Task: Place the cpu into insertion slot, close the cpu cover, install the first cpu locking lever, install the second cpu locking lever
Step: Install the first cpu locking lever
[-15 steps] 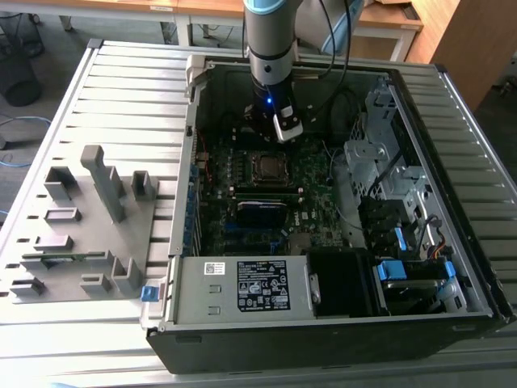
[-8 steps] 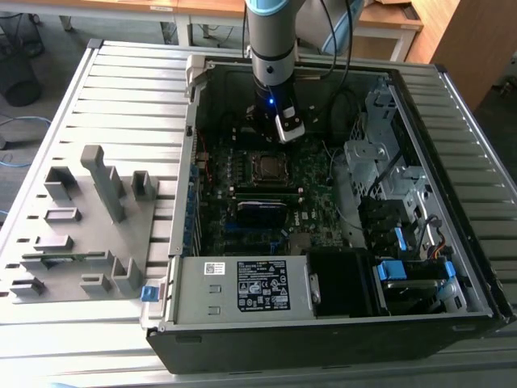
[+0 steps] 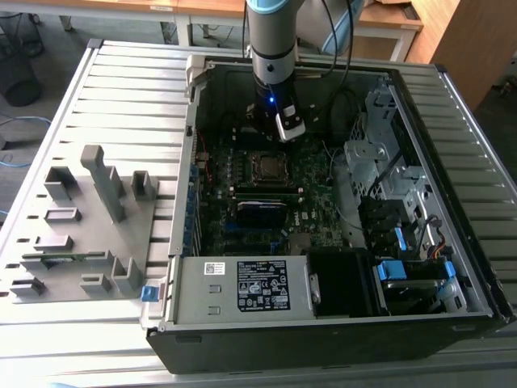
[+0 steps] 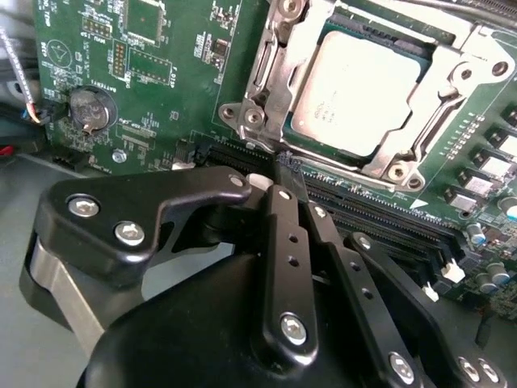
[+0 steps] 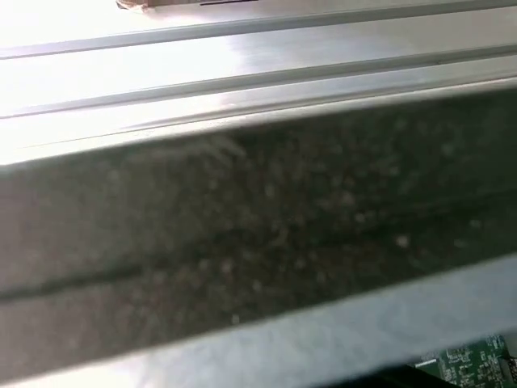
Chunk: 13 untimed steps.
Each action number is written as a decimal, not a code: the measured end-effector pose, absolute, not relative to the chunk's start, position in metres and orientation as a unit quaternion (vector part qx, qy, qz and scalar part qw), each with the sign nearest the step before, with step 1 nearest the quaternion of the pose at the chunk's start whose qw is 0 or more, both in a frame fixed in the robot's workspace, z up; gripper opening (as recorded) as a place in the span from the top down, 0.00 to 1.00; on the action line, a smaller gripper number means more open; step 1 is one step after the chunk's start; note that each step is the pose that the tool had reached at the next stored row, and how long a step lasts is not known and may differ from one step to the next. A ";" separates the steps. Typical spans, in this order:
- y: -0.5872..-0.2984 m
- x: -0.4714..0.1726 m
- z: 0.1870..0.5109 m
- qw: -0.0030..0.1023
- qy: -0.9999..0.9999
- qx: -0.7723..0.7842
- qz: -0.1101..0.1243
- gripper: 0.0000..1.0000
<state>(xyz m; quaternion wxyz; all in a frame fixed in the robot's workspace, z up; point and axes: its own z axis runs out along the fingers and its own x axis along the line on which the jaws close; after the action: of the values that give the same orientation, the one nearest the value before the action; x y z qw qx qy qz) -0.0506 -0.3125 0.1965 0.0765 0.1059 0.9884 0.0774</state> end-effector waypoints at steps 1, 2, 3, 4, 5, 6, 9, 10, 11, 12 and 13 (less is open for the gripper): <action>-0.312 -0.051 0.198 0.076 0.988 0.106 0.077 0.90; -0.312 -0.051 0.198 0.077 0.988 0.106 0.077 0.90; -0.313 -0.051 0.199 0.077 0.988 0.106 0.078 0.90; -0.313 -0.051 0.199 0.077 0.988 0.106 0.078 0.90; -0.313 -0.051 0.199 0.077 0.988 0.106 0.078 0.90; -0.314 -0.051 0.199 0.077 0.988 0.106 0.077 0.90; -0.315 -0.051 0.199 0.077 0.988 0.106 0.077 0.90; -0.315 -0.051 0.199 0.077 0.988 0.106 0.077 0.90; -0.315 -0.051 0.198 0.077 0.988 0.106 0.078 0.90; -0.315 -0.051 0.198 0.078 0.988 0.106 0.078 0.90; -0.315 -0.051 0.198 0.078 0.988 0.106 0.078 0.90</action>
<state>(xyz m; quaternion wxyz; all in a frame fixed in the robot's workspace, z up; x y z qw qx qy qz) -0.0506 -0.3155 0.1979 0.0779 0.1059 0.9883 0.0778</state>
